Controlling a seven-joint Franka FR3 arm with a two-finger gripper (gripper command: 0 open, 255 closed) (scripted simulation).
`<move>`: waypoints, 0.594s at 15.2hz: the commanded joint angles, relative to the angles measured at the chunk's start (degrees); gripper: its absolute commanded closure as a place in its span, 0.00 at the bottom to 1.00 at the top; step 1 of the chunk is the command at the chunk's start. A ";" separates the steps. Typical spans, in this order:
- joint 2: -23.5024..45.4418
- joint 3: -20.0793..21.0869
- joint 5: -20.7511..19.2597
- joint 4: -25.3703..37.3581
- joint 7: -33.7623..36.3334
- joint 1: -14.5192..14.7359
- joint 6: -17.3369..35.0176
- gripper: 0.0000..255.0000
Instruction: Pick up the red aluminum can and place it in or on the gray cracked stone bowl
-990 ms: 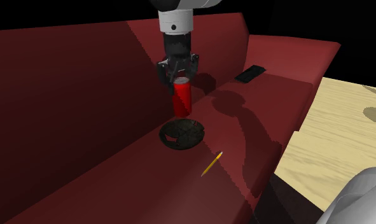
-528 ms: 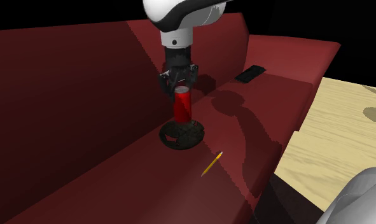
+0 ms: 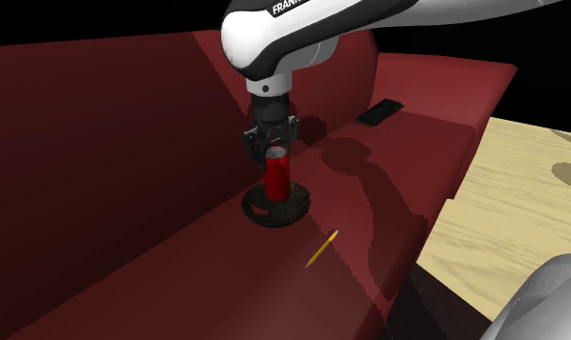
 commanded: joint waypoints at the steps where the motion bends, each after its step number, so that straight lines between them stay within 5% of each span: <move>1: 0.18 -0.03 -0.03 -1.49 -0.05 -0.03 1.72 1.00; 9: 0.41 -0.02 -0.05 -2.40 -0.01 -0.03 2.86 1.00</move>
